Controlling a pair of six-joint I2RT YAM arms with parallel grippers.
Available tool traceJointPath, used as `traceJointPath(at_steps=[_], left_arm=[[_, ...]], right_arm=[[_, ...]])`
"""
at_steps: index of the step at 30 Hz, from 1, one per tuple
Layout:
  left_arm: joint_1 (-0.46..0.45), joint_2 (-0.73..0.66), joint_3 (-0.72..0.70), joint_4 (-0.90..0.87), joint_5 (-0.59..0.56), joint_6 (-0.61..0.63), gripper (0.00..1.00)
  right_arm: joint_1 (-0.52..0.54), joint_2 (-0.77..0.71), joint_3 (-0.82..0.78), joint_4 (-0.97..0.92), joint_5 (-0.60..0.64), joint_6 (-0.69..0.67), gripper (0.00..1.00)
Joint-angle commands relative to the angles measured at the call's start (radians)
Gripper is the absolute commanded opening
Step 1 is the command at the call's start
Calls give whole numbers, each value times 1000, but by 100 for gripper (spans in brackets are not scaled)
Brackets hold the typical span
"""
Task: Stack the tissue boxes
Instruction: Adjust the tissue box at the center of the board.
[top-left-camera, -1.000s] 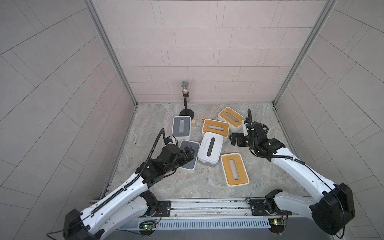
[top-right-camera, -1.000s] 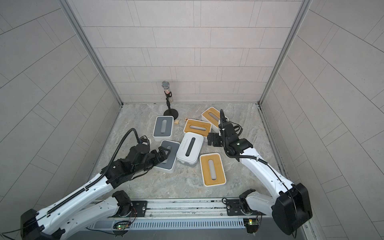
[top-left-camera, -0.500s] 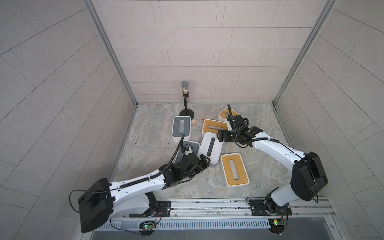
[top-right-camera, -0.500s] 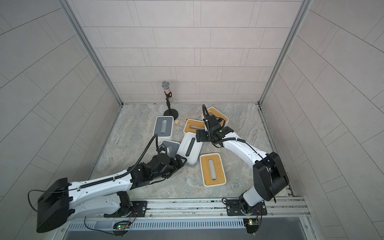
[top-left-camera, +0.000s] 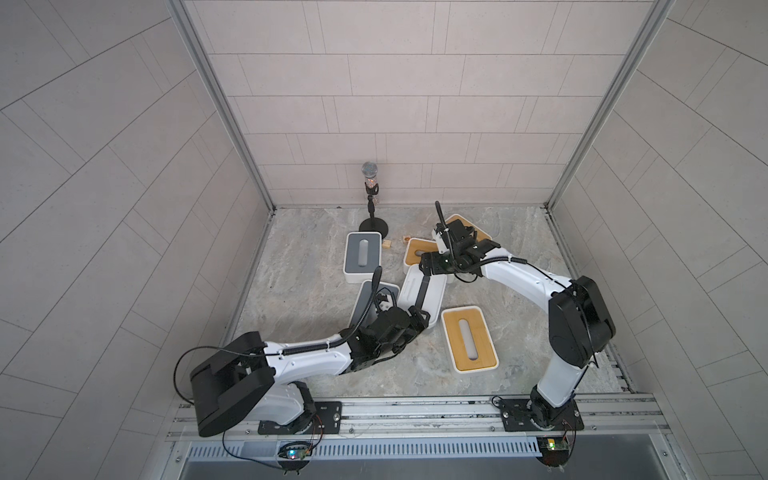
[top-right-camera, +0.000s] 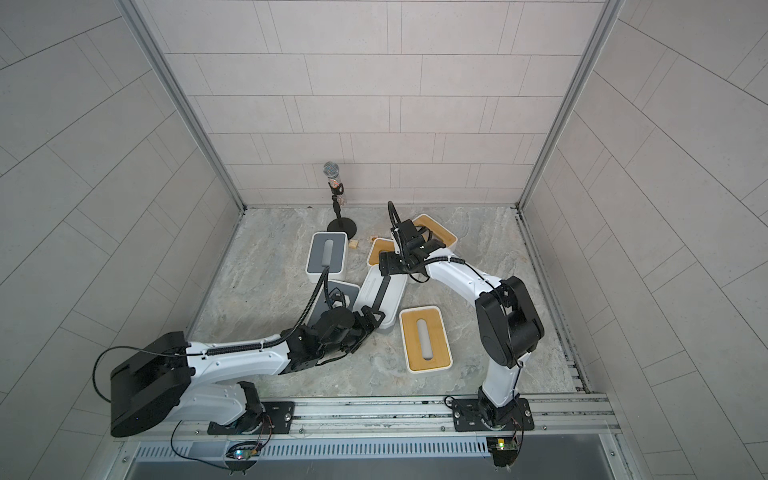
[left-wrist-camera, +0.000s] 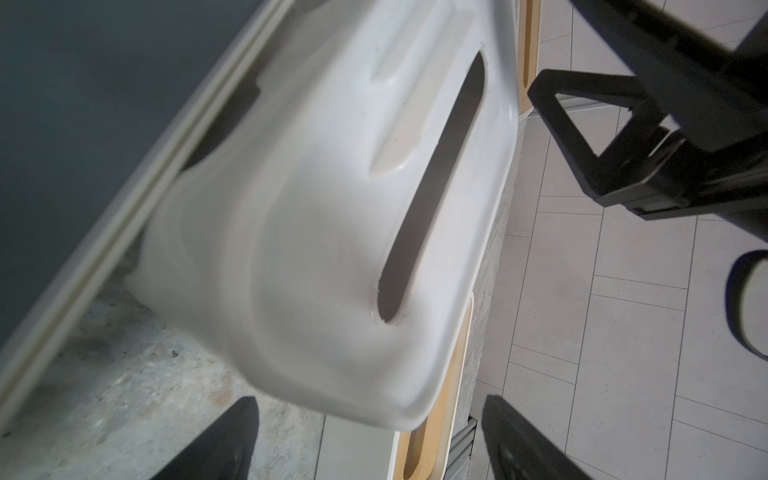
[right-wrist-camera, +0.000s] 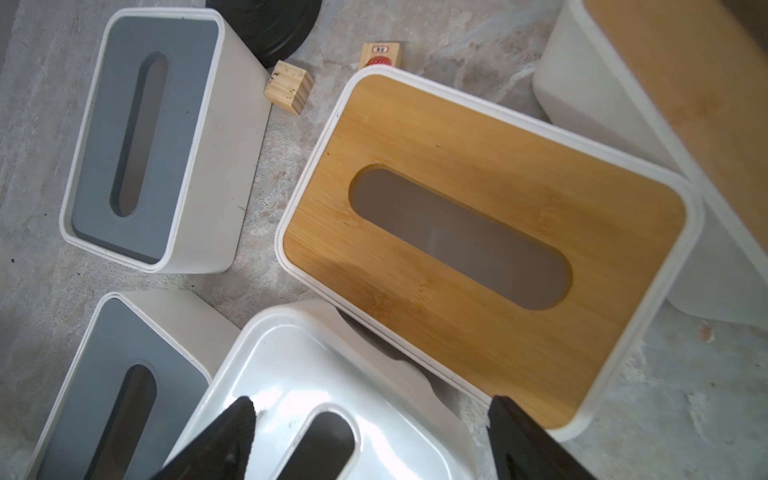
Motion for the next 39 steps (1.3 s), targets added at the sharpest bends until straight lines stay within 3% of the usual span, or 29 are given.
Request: traceJointPath(at_steps=[1, 11, 20, 39], left_arm=[[10, 13, -12, 52, -46, -12, 89], [47, 3, -13, 10, -126, 27, 87], [149, -38, -41, -9, -101, 69, 86], [417, 45, 84, -81, 125, 251, 85]], right_arm=[[11, 38, 58, -85, -45, -29, 89], [14, 42, 41, -116, -79, -39, 85], [15, -13, -39, -106, -84, -35, 84], [13, -171, -241, -73, -128, -9, 86]])
